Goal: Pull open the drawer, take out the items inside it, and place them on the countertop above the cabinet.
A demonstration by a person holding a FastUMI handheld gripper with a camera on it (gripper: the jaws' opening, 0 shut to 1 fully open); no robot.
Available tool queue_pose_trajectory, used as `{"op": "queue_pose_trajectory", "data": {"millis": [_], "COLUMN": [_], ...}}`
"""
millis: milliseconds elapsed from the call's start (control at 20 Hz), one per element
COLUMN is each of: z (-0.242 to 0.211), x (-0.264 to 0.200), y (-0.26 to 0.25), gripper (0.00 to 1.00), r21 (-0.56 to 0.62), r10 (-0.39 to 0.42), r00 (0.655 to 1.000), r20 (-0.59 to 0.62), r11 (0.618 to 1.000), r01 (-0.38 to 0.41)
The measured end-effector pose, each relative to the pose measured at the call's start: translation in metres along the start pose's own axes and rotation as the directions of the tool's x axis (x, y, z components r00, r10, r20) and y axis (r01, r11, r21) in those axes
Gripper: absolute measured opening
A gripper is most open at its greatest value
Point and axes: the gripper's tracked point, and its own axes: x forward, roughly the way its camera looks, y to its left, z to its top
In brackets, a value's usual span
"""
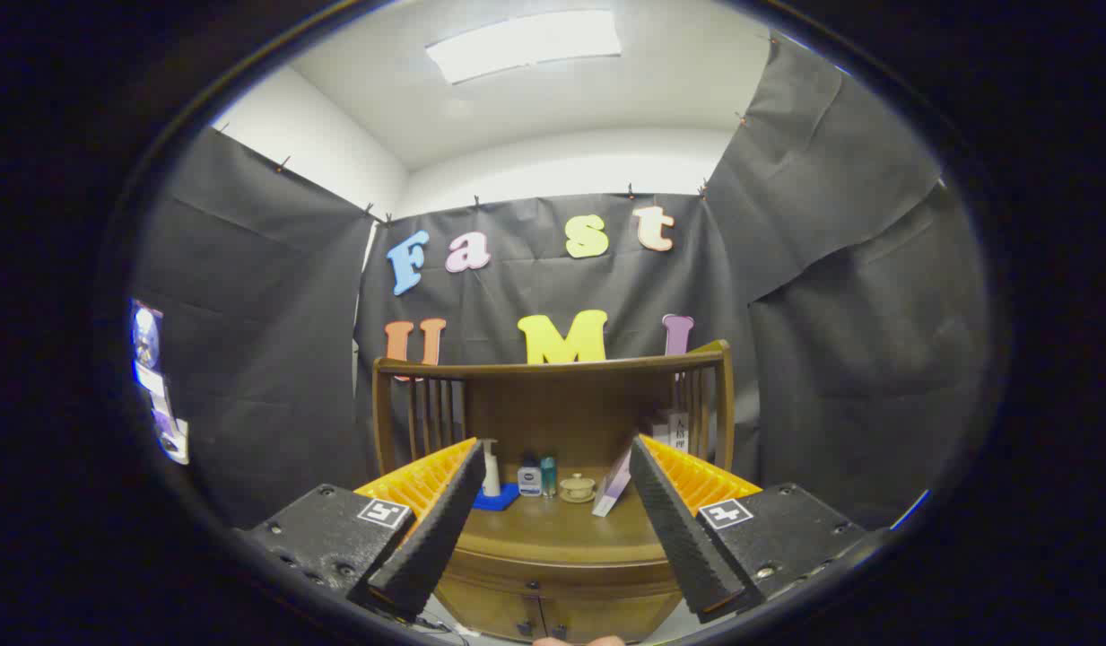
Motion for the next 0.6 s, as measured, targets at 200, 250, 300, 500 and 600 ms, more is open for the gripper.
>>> {"op": "queue_pose_trajectory", "data": {"millis": [200,250,300,500,600], "z": [0.0009,0.0013,0.0009,-0.0003,-0.0017], "x": [0.0009,0.0018,0.0004,0.0005,0.0018], "y": [0.0017,0.0021,0.0037,0.0043,0.0055], "gripper": [1.0,1.0,1.0,1.0,1.0], "r21": [-0.018,-0.02,-0.02,-0.009,-0.007], "r10": [0.002,0.002,0.007,0.012,0.011], "r00": [1.0,1.0,1.0,1.0,1.0], "r20": [0.003,0.001,0.0,-0.007,-0.01], "r11": [1.0,1.0,1.0,1.0,1.0], "r01": [-0.001,-0.002,-0.007,-0.012,-0.011]}}
